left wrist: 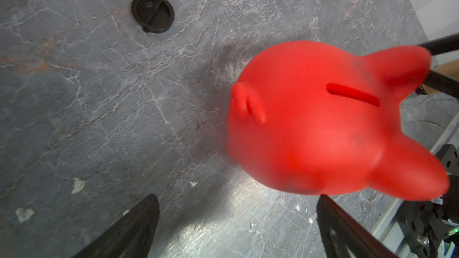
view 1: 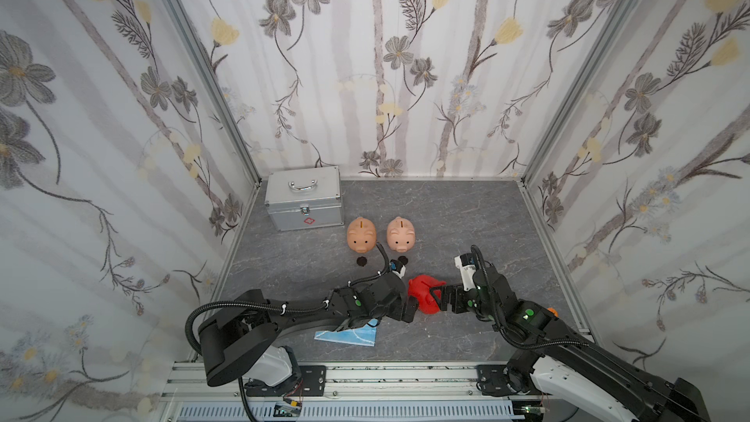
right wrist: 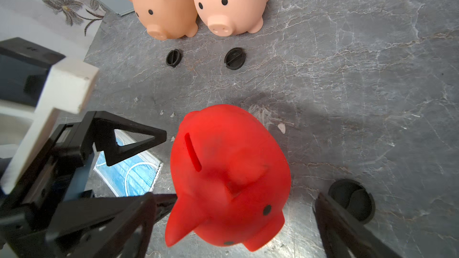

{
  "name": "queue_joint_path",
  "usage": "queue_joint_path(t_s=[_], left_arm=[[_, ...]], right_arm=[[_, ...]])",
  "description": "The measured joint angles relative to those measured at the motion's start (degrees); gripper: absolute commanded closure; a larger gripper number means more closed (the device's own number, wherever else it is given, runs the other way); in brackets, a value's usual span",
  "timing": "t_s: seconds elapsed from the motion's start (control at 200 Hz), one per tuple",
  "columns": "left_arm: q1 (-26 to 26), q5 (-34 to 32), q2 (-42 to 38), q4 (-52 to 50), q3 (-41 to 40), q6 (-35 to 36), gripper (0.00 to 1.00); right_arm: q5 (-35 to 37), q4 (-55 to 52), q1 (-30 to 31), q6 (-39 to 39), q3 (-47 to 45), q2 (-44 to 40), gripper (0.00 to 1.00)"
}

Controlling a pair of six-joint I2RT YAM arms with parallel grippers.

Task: Open piggy banks
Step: Adjust the piggy bank at the center of the board, then move the piggy bank to the center of the board.

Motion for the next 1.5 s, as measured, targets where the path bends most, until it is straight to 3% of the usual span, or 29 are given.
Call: queue_joint_path(t_s=[0.275,0.545,0.924,1.504], left_arm=[[1.0,-4.3,5.5,0.1,5.2,-2.3,0.0],[2.1,-7.3,8.7,0.0,9.4,-5.1,0.0],[3.7,-9.2,-0.5,0.2,2.2,-6.1,0.0],[7.1,-2.2,-8.3,5.6,-4.2,-2.7,0.0]], right_arm=[[0.3,0.7,0.1,0.9,-3.4,-3.9,0.01],[3.7,1.4,0.1,2.2,-3.5,-1.9,0.03],[7.1,5.9,-2.5,-2.4,0.7,8.0,0.0],[4.6,11.3,-2.5,-15.4,7.2,17.5,0.0]])
